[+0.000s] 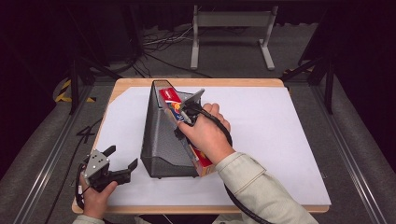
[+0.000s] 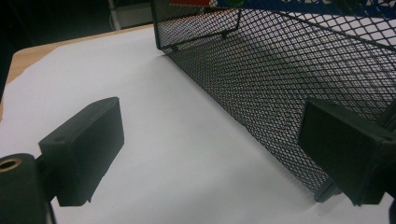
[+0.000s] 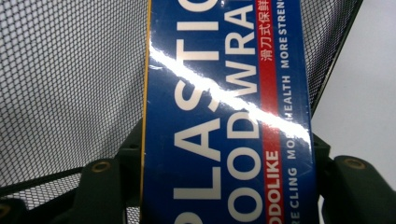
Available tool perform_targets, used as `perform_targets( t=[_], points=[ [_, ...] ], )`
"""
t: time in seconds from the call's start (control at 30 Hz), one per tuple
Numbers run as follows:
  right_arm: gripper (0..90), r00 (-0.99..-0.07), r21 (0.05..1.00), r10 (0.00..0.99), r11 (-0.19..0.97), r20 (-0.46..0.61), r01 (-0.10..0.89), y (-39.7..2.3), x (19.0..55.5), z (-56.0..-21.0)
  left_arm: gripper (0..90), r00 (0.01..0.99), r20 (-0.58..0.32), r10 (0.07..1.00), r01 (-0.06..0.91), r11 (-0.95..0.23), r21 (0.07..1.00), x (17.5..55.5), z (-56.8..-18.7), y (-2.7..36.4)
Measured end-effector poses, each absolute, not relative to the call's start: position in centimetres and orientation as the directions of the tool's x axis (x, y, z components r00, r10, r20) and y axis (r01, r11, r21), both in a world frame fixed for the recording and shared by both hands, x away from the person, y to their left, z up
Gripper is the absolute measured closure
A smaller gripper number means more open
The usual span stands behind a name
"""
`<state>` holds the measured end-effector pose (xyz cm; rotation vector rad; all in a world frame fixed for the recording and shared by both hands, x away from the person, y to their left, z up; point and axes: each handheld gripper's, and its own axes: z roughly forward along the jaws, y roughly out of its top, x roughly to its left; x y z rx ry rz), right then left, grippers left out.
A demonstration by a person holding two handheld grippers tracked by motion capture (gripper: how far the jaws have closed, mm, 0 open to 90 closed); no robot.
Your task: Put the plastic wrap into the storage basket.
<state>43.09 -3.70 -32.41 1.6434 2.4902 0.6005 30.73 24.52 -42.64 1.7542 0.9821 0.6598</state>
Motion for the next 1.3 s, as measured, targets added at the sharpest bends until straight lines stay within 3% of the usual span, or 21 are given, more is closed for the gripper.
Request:
perform_targets(
  t=[1.3],
  points=[
    [35.9, -0.474, 0.272, 0.880, 0.451, 0.024, 0.850, -1.5, 44.7, -34.9, 8.1, 0.530, -0.007, 0.848, 0.327, -0.196, 0.924, 30.8, -42.7, 24.5]
  ],
)
